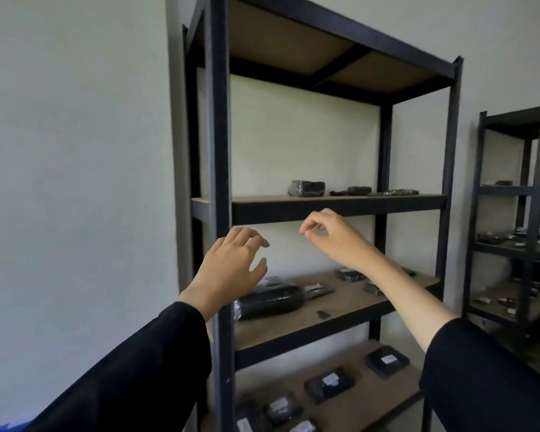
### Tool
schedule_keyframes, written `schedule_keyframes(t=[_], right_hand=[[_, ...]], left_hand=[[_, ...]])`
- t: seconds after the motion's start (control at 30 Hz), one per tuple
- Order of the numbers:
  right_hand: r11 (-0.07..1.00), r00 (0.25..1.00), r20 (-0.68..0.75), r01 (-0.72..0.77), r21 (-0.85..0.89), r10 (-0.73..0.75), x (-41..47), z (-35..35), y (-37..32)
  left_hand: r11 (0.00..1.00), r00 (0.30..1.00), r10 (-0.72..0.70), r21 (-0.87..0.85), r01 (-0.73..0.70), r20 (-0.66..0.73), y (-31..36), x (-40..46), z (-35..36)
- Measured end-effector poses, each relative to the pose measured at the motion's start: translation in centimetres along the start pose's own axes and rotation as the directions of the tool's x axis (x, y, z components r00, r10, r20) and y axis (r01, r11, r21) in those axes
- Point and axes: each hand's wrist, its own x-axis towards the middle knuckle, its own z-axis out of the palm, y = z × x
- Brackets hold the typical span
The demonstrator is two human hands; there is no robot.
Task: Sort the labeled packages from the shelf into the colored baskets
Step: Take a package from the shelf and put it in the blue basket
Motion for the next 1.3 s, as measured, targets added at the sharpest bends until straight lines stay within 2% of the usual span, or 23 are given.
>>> schedule_keyframes(t=[0.1,0.33,0.47,0.57,0.67,0.73,0.8,0.9,1.0,1.1,1.23,1.3], right_hand=[[0.999,0.998,-0.055,0.026,-0.020,-0.027,3.0,-0.6,4.1],[0.999,0.994,-0.107,-0.008,-0.050,0.002,11.6,-1.3,11.3],[0.999,0.992,-0.127,-0.032,-0.028,0.028,14.7,-1.4,14.2],[0.995,0.995,-0.083,-0.058,-0.085,0.051,17.0,-1.7,15.8],[0.992,0.996,-0.015,-0.086,-0.091,0.085,20.2,-2.0,17.7],[0.989,0.990,0.073,-0.112,-0.097,0.119,22.7,-1.9,19.2],[0.980,0.967,0.174,-0.172,-0.095,0.187,25.0,-1.6,20.7],[0.963,0.915,0.302,-0.243,-0.117,0.267,28.0,-1.3,23.0],[0.960,0.898,0.341,-0.247,-0.132,0.278,30.6,-0.8,25.2],[0.966,0.897,0.360,-0.225,-0.128,0.257,32.4,-0.5,26.7],[0.974,0.895,0.385,-0.202,-0.100,0.225,35.0,-0.7,28.2],[0.978,0.897,0.390,-0.191,-0.085,0.209,36.0,-0.7,28.8]], left_hand=[[0.998,0.997,0.046,0.051,-0.043,-0.058,0.3,4.4,2.3],[0.992,0.986,0.001,0.124,0.020,-0.169,-0.7,14.7,6.4],[0.982,0.986,-0.161,0.093,0.164,-0.040,-0.2,19.7,7.7],[0.959,0.964,-0.250,0.163,0.234,0.087,1.3,22.4,8.6],[0.936,0.907,-0.349,0.135,0.326,0.235,1.3,25.1,9.7],[0.922,0.833,-0.385,0.130,0.365,0.396,0.6,27.0,10.5],[0.888,0.748,-0.441,0.121,0.443,0.497,-0.1,28.5,11.2],[0.821,0.621,-0.535,0.178,0.543,0.572,-0.4,30.2,11.8],[0.737,0.530,-0.644,0.262,0.623,0.551,0.1,31.6,12.2],[0.719,0.528,-0.660,0.248,0.649,0.534,0.3,32.5,12.9],[0.736,0.530,-0.621,0.196,0.648,0.578,-0.5,32.5,13.4],[0.741,0.550,-0.616,0.177,0.648,0.563,-0.4,32.6,13.4]])
